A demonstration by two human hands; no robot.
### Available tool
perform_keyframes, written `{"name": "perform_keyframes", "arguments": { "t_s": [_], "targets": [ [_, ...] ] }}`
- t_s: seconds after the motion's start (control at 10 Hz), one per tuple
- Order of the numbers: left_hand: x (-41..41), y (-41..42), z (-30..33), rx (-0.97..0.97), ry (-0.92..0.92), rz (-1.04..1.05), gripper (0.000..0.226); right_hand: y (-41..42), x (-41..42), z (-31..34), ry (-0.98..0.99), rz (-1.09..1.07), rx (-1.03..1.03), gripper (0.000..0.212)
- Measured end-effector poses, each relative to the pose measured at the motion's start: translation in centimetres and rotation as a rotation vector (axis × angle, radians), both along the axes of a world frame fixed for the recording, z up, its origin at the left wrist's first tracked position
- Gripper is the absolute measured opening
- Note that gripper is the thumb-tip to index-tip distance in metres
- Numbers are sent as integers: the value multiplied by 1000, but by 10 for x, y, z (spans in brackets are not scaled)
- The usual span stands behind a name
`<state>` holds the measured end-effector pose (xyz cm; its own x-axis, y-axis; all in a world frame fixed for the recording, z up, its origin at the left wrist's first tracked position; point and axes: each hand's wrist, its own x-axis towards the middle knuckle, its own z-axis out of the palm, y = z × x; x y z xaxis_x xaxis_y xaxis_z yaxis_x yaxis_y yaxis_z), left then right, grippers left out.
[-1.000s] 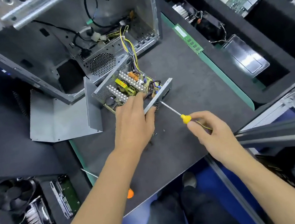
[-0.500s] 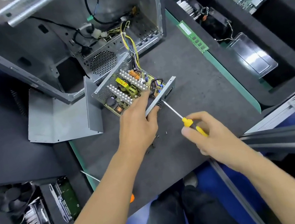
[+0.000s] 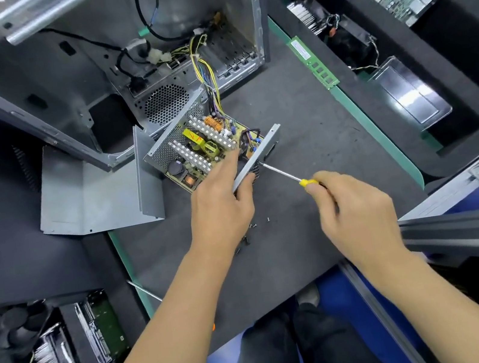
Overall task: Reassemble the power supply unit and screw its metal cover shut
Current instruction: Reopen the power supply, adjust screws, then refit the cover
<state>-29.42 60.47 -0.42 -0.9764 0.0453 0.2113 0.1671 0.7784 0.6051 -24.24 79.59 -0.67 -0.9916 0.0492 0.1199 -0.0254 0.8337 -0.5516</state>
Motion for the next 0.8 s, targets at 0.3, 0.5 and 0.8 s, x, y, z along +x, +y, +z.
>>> {"name": "perform_keyframes", "arguments": {
  "t_s": [0.3, 0.5, 0.8],
  "targets": [
    [-4, -3, 0, -9, 36, -12, 41, 3, -15, 15, -593, -24, -748, 14],
    [-6, -4, -2, -5, 45, -4, 40, -8, -8, 4, -360, -16, -623, 31],
    [-6, -5, -3, -7, 61, 5, 40, -7, -3, -2, 89, 62, 81, 20]
  ]
}}
